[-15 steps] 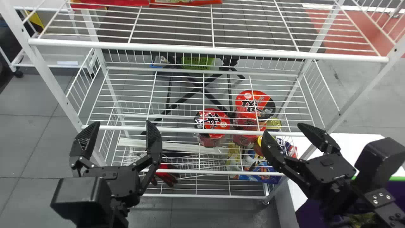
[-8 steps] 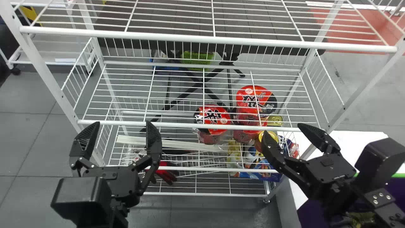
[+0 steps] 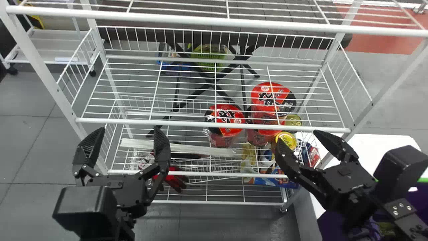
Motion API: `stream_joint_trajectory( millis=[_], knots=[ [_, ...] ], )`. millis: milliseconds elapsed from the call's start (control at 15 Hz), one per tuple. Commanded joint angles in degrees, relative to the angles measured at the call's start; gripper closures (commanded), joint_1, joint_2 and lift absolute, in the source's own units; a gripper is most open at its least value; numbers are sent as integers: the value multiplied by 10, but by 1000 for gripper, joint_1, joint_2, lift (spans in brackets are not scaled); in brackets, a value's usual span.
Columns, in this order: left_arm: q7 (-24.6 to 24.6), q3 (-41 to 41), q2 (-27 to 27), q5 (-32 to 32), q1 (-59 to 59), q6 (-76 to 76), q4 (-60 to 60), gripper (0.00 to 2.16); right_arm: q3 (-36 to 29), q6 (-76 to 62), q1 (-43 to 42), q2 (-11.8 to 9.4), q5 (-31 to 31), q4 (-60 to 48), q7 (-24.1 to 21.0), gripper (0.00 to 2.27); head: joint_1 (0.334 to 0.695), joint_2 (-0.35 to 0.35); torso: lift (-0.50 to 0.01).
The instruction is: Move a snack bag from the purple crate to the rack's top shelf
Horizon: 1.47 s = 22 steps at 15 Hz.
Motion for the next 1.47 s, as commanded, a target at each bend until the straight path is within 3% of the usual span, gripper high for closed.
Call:
stream_joint_trajectory(
  millis=[0,1400],
  knots=[
    [0,-1,0,0,1,0,-1,90,0,0,-2,0,0,2,0,137,695,-71,-375],
    [1,-1,-1,0,0,0,2,90,-7,2,-3,1,-14,2,6,137,695,-73,-453]
  ],
)
